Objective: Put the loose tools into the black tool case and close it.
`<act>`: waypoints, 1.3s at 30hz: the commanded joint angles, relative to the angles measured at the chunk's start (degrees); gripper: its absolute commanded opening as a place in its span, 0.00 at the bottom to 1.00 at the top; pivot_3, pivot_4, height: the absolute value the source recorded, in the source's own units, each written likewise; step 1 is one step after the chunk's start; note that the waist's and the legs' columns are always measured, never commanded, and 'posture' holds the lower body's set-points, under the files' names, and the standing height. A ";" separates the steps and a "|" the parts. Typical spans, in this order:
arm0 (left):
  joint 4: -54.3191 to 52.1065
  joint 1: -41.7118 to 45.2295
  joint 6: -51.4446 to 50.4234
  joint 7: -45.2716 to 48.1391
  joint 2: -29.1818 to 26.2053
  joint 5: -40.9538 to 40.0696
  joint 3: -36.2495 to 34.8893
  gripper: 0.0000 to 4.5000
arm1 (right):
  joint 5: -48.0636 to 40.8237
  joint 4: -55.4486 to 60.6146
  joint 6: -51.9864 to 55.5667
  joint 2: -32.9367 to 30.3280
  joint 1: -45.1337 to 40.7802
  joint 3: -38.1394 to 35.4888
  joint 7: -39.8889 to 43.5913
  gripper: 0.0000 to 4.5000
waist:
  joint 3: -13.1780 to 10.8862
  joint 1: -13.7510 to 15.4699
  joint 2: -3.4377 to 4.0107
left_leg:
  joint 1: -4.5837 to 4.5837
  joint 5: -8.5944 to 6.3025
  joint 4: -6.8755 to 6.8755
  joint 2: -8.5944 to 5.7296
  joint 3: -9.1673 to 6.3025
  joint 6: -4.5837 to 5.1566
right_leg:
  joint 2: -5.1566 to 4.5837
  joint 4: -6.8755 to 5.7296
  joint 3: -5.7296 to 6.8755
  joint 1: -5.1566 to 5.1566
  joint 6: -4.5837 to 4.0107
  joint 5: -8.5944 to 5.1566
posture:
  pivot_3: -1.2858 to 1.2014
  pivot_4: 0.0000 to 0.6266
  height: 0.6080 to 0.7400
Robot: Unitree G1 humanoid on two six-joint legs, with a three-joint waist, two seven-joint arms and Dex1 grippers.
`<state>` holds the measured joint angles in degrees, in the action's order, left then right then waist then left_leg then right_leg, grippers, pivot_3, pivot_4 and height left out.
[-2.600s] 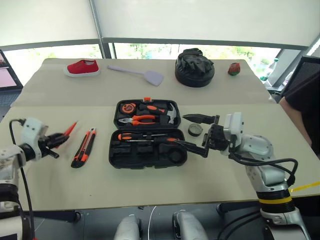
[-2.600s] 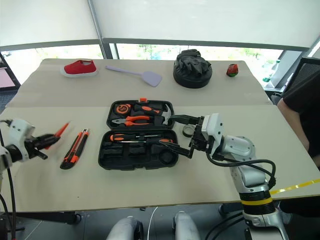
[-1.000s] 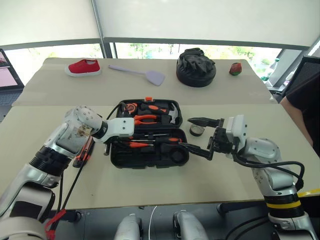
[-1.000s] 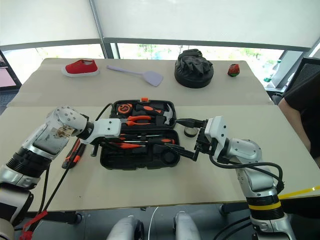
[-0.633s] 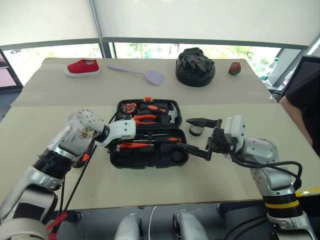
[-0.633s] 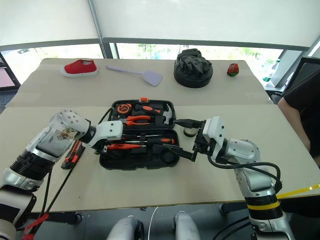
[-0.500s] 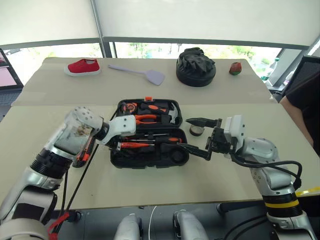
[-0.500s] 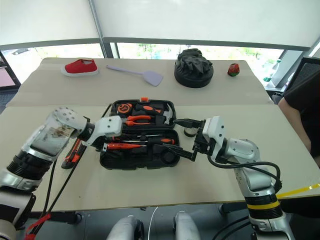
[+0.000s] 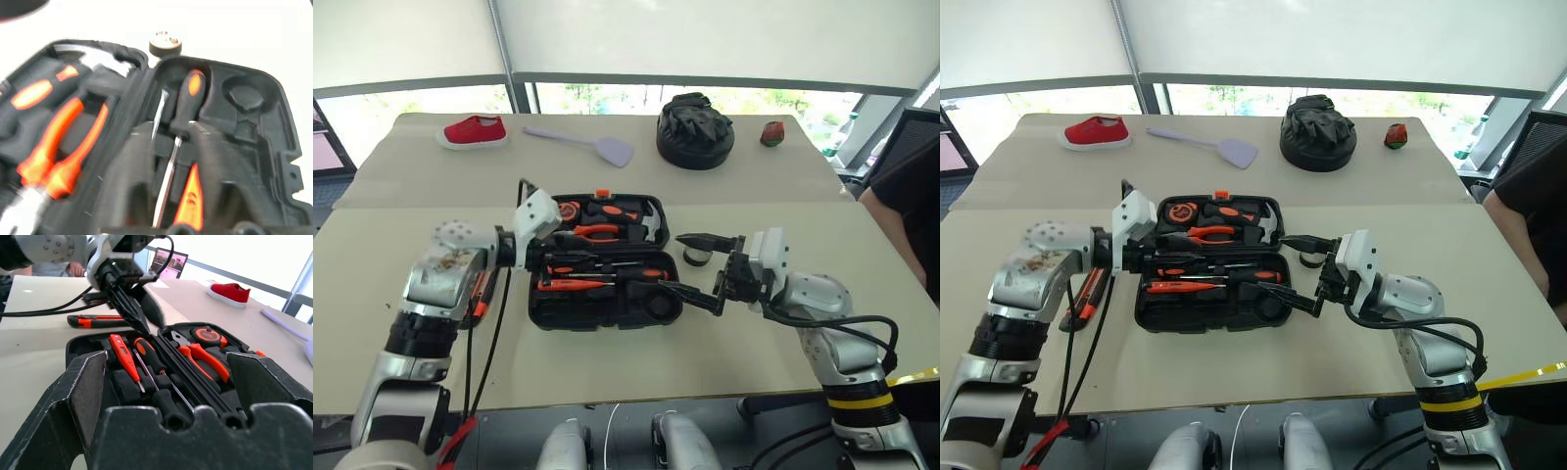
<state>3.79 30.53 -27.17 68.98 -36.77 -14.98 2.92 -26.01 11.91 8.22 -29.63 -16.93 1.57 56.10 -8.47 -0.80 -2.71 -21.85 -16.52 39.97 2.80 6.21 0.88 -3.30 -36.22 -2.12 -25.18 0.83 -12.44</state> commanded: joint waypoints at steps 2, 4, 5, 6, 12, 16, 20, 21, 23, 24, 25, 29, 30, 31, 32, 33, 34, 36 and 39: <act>5.08 -4.09 2.55 -3.20 2.74 -1.22 -1.24 0.02 | -0.46 1.10 -0.70 0.33 -0.67 -1.07 -0.62 1.00 | 0.01 0.10 0.02 | 0.04 0.00 0.00 0.00 0.03 0.00 | -0.01 -0.03 -0.02 0.01 0.00 0.00 | 0.52 0.24 1.00; 6.11 -3.94 4.02 -4.42 4.14 -2.03 -2.49 0.02 | -0.43 1.06 -0.72 0.29 -0.68 -1.04 -0.56 1.00 | 0.01 0.43 0.01 | 0.00 0.00 0.04 0.01 0.01 0.00 | -0.01 -0.04 0.03 0.01 0.00 0.00 | 0.52 0.24 1.00; 6.45 -3.97 5.42 -4.26 4.05 -1.52 -2.21 0.02 | -0.42 1.06 -0.73 0.28 -0.66 -1.10 -0.54 1.00 | 0.01 0.57 0.02 | -0.01 0.00 0.07 0.00 -0.04 0.00 | -0.04 -0.04 0.10 0.05 0.00 0.01 | 0.52 0.24 1.00; 6.56 -4.27 7.26 -3.44 3.71 -0.94 -1.65 0.02 | -0.44 1.12 -0.69 0.31 -0.60 -1.26 -0.61 1.00 | 0.01 0.59 0.02 | 0.01 0.00 0.07 -0.02 -0.01 0.00 | -0.05 -0.04 0.07 0.06 0.01 0.02 | 0.52 0.24 1.00; 7.45 -6.10 11.00 -2.60 1.72 1.78 1.22 0.02 | -0.49 1.41 -0.67 0.13 0.10 -1.79 -0.75 1.00 | 0.02 0.53 0.03 | 0.04 0.00 0.00 -0.02 0.01 0.00 | -0.04 -0.03 0.05 0.06 0.01 0.02 | 0.52 0.24 1.00; 8.13 -7.28 14.82 -2.08 0.47 4.52 3.56 0.02 | -0.47 1.30 -0.70 0.25 0.19 -1.88 -1.01 1.00 | 0.04 0.36 0.06 | 0.10 0.00 -0.03 -0.02 0.02 0.00 | -0.04 -0.03 0.02 0.09 0.00 0.02 | 0.52 0.24 1.00; 9.01 -7.54 15.96 -2.85 -0.38 6.97 5.68 0.02 | -0.47 1.07 -0.87 0.28 0.29 -1.83 -1.10 1.00 | 0.07 0.38 0.11 | 0.21 0.00 -0.03 -0.02 0.03 0.01 | -0.04 -0.02 0.02 0.19 0.01 0.02 | 0.52 0.24 1.00; 9.22 -7.63 15.31 -3.33 -0.11 6.89 5.70 0.02 | -0.48 1.00 -0.89 0.30 0.28 -1.81 -1.15 1.00 | 0.08 0.37 0.11 | 0.24 -0.01 -0.03 -0.02 0.03 0.01 | -0.04 -0.01 0.02 0.22 0.01 0.02 | 0.52 0.24 1.00; 9.19 -7.69 13.17 -2.97 -0.04 6.55 6.46 0.02 | -0.49 0.85 -0.90 0.42 0.16 -1.65 -1.26 1.00 | 0.12 0.37 0.18 | 0.40 -0.01 -0.07 -0.02 0.05 0.01 | -0.04 0.00 0.01 0.35 0.01 0.02 | 0.52 0.24 1.00; 8.78 -7.87 11.53 -1.97 -0.58 6.57 7.44 0.02 | -0.48 0.75 -0.95 0.46 0.12 -1.58 -1.23 1.00 | 0.14 0.35 0.23 | 0.46 -0.01 -0.09 -0.02 0.05 0.02 | -0.04 0.02 0.01 0.40 0.01 0.02 | 0.52 0.24 1.00; 8.46 -7.98 10.44 -1.22 -1.04 6.67 8.19 0.02 | -0.48 0.68 -1.00 0.47 0.10 -1.54 -1.20 1.00 | 0.16 0.32 0.26 | 0.57 -0.02 -0.11 -0.02 0.05 0.02 | -0.04 0.04 0.01 0.51 0.01 0.01 | 0.52 0.24 1.00; 7.46 -9.05 11.64 -5.36 -0.98 7.88 7.39 0.02 | -0.36 0.13 -1.22 0.45 -0.27 -1.49 -0.99 1.00 | 0.39 0.17 0.58 | 0.84 -0.06 -0.16 0.00 0.02 0.08 | -0.04 0.13 0.03 0.85 0.02 -0.01 | 0.52 0.24 1.00; 6.31 -9.47 11.70 -6.26 -0.45 6.24 5.71 0.02 | -0.40 -0.01 -1.30 0.33 -0.25 -1.65 -0.88 1.00 | 0.45 0.16 0.68 | 0.86 -0.08 -0.16 -0.01 0.03 0.12 | -0.06 0.14 0.01 0.86 0.03 -0.02 | 0.52 0.24 1.00; 3.85 -10.63 12.81 -6.07 -0.32 3.48 3.11 0.02 | -0.44 -0.15 -1.48 -0.01 0.03 -1.92 -0.56 1.00 | 0.49 0.13 0.75 | 0.87 -0.10 -0.16 -0.01 0.03 0.15 | -0.06 0.14 -0.02 0.87 0.03 -0.02 | 0.52 0.24 1.00; 2.02 -11.52 13.60 -5.76 -0.29 1.64 1.34 0.02 | -0.47 -0.25 -1.62 -0.25 0.23 -2.10 -0.33 1.00 | 0.49 0.04 0.75 | 0.87 -0.10 -0.16 -0.01 0.03 0.15 | -0.06 0.13 -0.02 0.87 0.03 -0.02 | 0.52 0.24 1.00; 0.79 -12.17 14.18 -5.60 -0.26 0.53 0.19 0.02 | -0.49 -0.33 -1.73 -0.41 0.35 -2.21 -0.17 1.00 | 0.49 -0.06 0.75 | 0.86 -0.10 -0.16 0.02 0.03 0.16 | -0.04 0.13 -0.02 0.84 0.03 -0.02 | 0.52 0.24 1.00; -1.75 -13.81 14.20 -5.47 -0.81 -1.48 -2.12 0.02 | -0.61 -0.50 -2.02 -0.68 0.76 -2.51 0.22 1.00 | 0.49 -0.03 0.75 | 0.81 -0.10 -0.16 0.03 0.02 0.15 | -0.03 0.12 -0.02 0.79 0.02 -0.02 | 0.52 0.24 1.00; -7.64 -18.33 14.23 -6.14 -1.42 -7.03 -9.68 0.07 | -0.54 -1.22 -3.65 -1.30 1.83 -3.18 1.55 1.00 | 0.48 -0.13 0.76 | 0.75 -0.10 -0.18 0.04 0.01 0.15 | -0.03 0.12 -0.01 0.70 0.02 -0.02 | 0.52 0.24 1.00; -17.55 -29.52 11.72 -6.30 -3.79 -14.87 -23.62 0.26 | 0.74 -3.60 -8.41 -1.74 3.34 -4.08 3.56 1.00 | 0.40 -0.39 0.64 | 0.65 -0.15 -0.22 0.10 -0.06 0.21 | -0.05 0.14 -0.06 0.54 0.01 -0.02 | 0.52 0.24 1.00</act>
<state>-7.18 4.83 -14.36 62.87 -38.38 -25.11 -11.75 -25.77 8.78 3.99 -31.00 -13.65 -0.77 58.51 -8.07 -1.19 -2.07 -21.20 -16.71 39.74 2.95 6.10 1.14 -3.34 -36.09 -2.24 -24.74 0.85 -12.46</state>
